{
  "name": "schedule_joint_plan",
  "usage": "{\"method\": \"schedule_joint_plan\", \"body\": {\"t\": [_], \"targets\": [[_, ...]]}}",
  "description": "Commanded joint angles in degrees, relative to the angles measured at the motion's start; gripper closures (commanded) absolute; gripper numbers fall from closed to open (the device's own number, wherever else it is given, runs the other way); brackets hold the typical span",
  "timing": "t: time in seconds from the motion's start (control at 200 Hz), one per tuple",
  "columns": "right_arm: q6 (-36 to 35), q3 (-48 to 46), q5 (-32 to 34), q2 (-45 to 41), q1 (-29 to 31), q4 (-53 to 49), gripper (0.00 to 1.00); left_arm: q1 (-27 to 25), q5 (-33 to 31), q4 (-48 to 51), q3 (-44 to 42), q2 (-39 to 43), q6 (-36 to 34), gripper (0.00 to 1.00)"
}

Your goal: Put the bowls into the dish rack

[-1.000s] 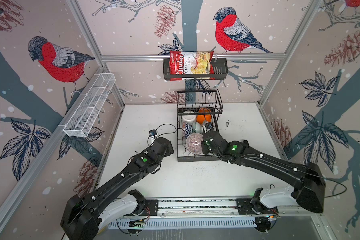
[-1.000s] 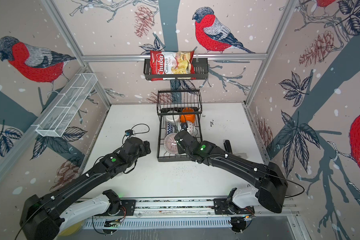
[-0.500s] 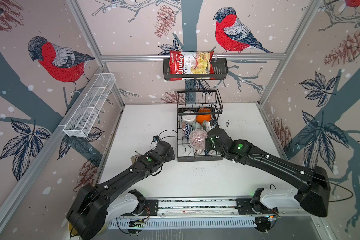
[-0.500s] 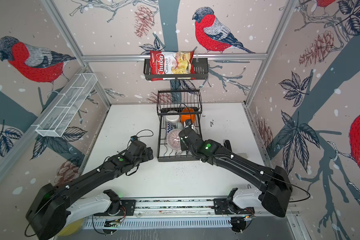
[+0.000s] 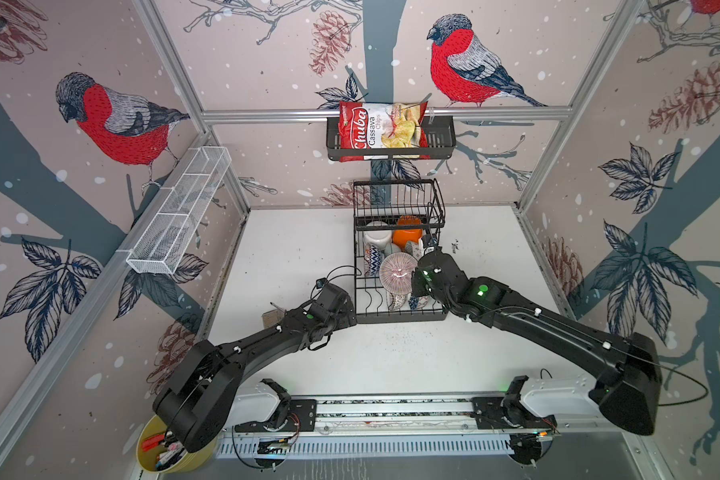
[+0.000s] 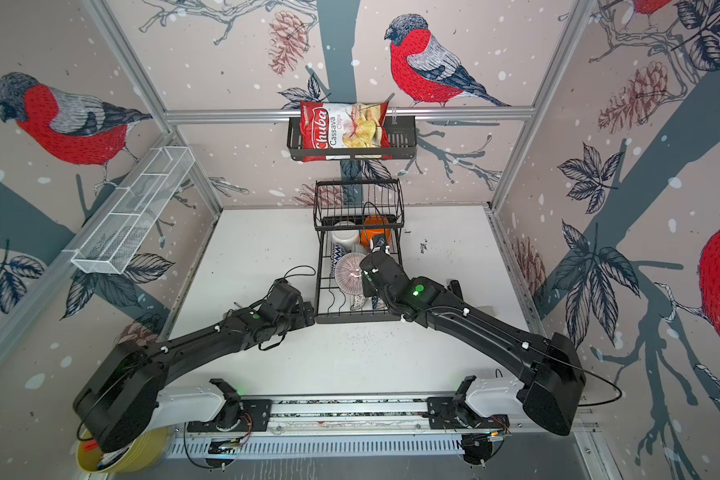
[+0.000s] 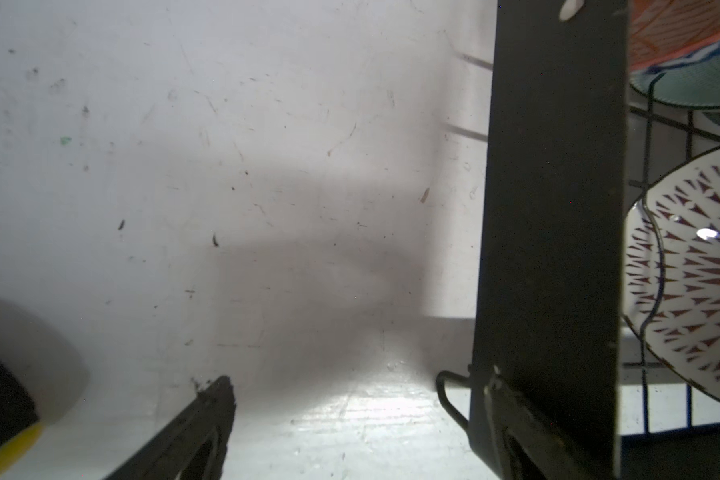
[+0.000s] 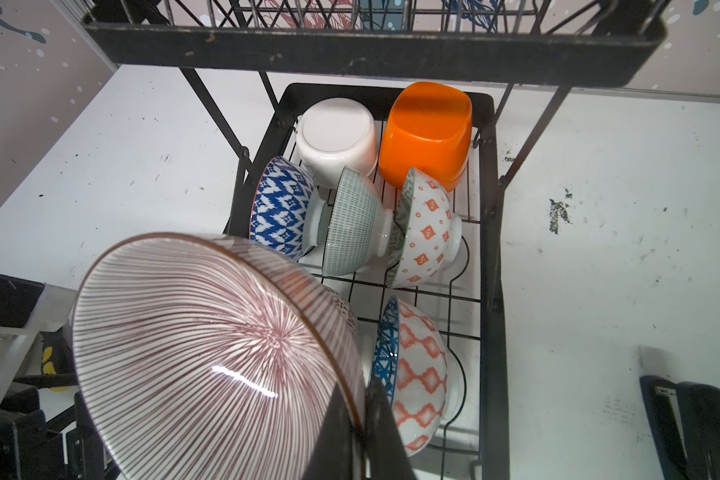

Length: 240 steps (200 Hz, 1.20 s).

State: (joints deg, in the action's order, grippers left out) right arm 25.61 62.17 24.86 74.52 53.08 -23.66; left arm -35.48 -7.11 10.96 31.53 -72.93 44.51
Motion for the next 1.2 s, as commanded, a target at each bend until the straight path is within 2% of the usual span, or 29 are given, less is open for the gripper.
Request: {"method": "schedule_joint_plan", "body": {"t": [0.0,0.16,0.445,0.81,1.196], "targets": [[-0.38,0.40,0.14,0.22,-0.19,3.57,1.00,-0.17,3.00,-3.92,-0.40,-0.02,-0.39,0.06],[-0.33,0.45,-0.31,0.72,-0.35,3.54,1.00,-0.93,4.54,-6.18,-0.62,-0.26,-0.30,0.07],[-0.59,0.50,-0.45,1.38,-0.44,3.23,1.00,-4.33,3.43,-6.61,1.88,-3.46,-0.74,0.07],[-0.81,1.20,5.04,3.38,0.20,0.48,1.00,-7.86,3.07,-11.28,4.06,-7.89,-2.28,0.08],[-1.84,1.46,9.50,6.01,0.51,-0.60,1.00,-9.32,7.09,-18.70,5.19,-12.74,-4.23,0.08]]}}
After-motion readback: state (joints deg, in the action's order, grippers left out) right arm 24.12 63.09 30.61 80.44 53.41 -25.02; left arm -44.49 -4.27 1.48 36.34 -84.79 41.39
